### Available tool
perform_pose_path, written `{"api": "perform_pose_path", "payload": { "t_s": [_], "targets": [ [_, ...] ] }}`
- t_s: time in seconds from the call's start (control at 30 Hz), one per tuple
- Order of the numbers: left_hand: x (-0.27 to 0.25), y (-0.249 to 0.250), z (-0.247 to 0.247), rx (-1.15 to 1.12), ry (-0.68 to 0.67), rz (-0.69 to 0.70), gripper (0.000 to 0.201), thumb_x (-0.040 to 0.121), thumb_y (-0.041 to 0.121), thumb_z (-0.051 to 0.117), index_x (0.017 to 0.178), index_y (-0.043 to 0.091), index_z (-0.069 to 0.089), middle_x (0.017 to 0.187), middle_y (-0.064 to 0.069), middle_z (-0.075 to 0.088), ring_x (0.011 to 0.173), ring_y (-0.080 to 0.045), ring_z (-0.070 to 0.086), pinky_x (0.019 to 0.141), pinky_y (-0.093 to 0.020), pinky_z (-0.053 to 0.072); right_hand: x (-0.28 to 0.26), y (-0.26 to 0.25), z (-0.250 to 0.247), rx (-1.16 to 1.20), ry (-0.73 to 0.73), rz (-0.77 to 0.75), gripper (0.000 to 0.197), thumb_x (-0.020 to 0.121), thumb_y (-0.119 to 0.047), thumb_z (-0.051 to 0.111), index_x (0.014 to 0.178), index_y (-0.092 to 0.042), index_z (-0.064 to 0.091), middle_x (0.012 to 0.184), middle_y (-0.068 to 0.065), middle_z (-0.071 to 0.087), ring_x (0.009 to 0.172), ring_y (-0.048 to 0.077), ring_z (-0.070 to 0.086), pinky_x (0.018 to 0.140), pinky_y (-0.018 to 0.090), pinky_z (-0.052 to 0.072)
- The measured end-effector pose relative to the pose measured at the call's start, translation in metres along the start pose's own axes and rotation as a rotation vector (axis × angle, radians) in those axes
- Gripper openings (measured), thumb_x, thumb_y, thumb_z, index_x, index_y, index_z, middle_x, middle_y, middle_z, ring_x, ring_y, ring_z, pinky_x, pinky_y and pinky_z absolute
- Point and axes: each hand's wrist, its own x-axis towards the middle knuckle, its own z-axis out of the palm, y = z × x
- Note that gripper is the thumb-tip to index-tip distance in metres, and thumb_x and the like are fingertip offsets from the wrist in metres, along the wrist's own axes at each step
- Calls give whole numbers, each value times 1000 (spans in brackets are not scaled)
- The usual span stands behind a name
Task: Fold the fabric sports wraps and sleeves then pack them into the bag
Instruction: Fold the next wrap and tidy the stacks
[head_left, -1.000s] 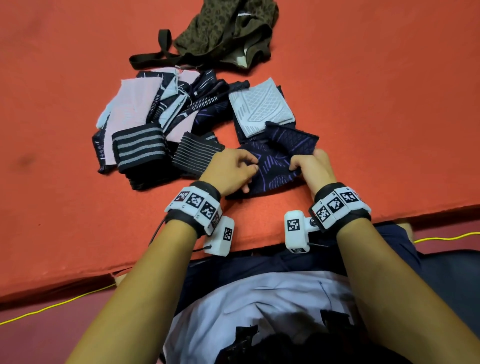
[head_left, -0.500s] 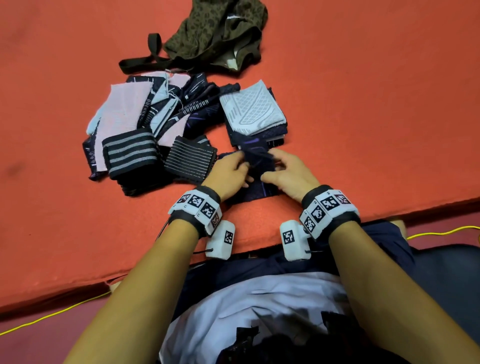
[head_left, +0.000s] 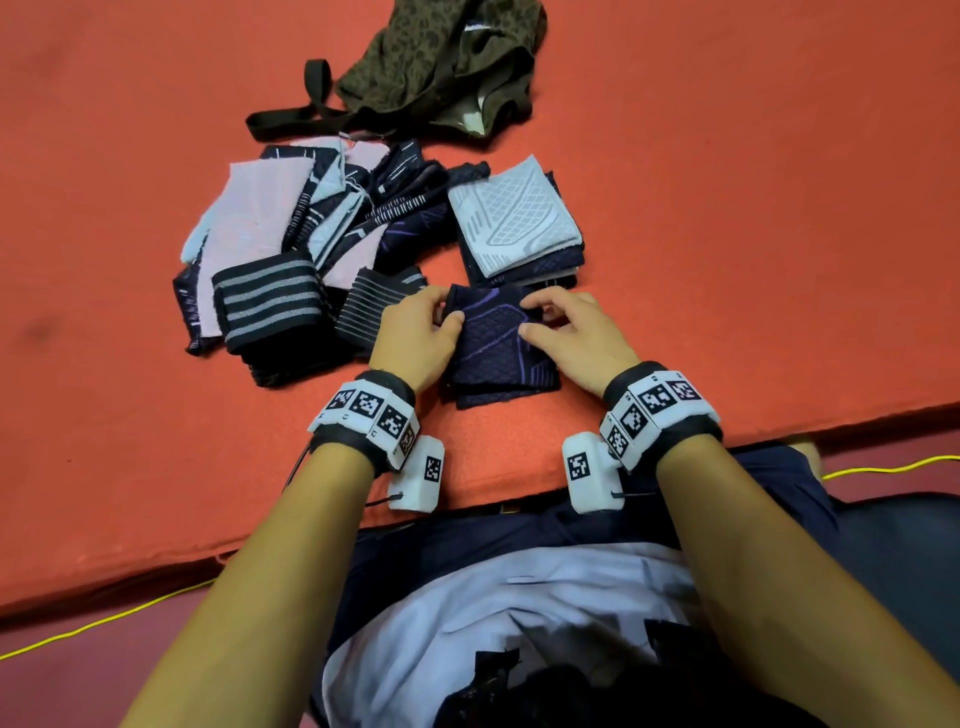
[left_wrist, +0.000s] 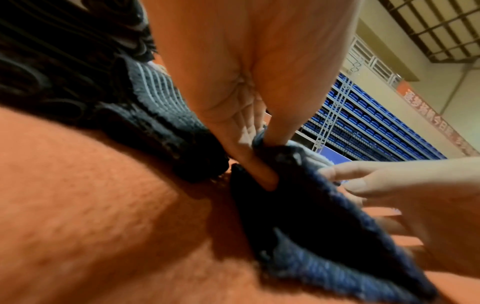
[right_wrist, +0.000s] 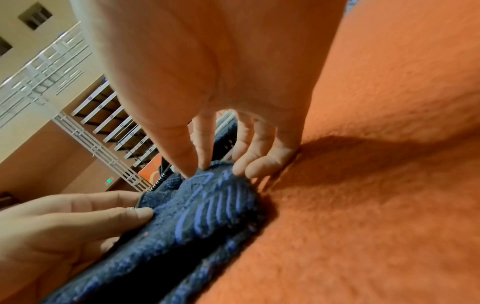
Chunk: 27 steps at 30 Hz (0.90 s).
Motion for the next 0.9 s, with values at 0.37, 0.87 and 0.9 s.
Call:
{"api": "perform_pose_path", "payload": {
  "t_s": [0.37,0.87,0.9],
  "targets": [
    [-9,0,6,-24,-72,41,12,93,14,62,103,15,56,64,6,54,63,-6,50,64,-22,32,7,1,6,-169,27,-48,45,87,-21,67,130,-35,63,114,-1,49,88,9,52,92,22,41],
    [-6,-1,15,-75,-73,62,21,92,11,64,111,21,66,91,0,67,66,-4,54,65,-3,37,18,-5,12,-309,32,129,47,89,-50,64,121,-16,54,103,3,67,93,25,64,83,40,53],
    [-6,-1,14,-73,-84,63,23,92,10,64,112,21,66,89,0,67,67,-8,55,65,-6,39,19,-5,13,-325,39,133,41,91,-49,61,114,-16,56,99,3,67,90,26,64,79,39,52]
  ]
}}
